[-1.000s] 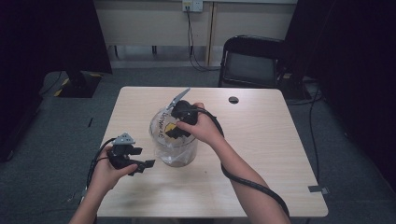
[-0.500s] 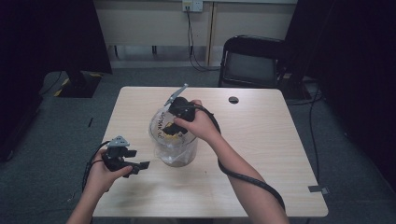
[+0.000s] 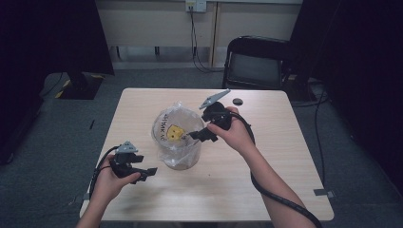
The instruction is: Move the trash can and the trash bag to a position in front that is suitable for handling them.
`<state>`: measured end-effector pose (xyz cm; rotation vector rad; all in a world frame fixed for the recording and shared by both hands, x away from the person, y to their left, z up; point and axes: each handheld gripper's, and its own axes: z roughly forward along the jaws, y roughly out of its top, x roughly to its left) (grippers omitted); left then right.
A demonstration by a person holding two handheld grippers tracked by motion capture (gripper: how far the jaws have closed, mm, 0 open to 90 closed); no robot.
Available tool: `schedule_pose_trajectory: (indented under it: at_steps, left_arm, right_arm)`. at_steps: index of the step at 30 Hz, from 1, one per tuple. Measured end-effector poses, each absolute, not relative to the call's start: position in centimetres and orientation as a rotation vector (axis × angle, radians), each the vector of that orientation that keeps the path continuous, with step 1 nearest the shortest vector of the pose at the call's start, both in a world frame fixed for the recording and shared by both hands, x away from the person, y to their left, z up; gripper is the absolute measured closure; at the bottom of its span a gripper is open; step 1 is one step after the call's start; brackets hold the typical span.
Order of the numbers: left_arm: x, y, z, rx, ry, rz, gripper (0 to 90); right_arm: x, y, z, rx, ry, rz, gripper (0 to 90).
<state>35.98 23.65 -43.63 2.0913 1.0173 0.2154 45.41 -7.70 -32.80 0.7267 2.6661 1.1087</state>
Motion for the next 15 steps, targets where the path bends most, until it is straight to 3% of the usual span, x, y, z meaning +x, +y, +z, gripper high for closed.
schedule_pose_trajectory:
  at_steps: [15]
  left_arm:
    - [35.4, 23.6, -44.5, 2.092, 1.016, 0.212, 20.0]
  right_arm:
    - [43.6, -10.9, -34.1, 0.764, 2.639, 1.151, 16.5]
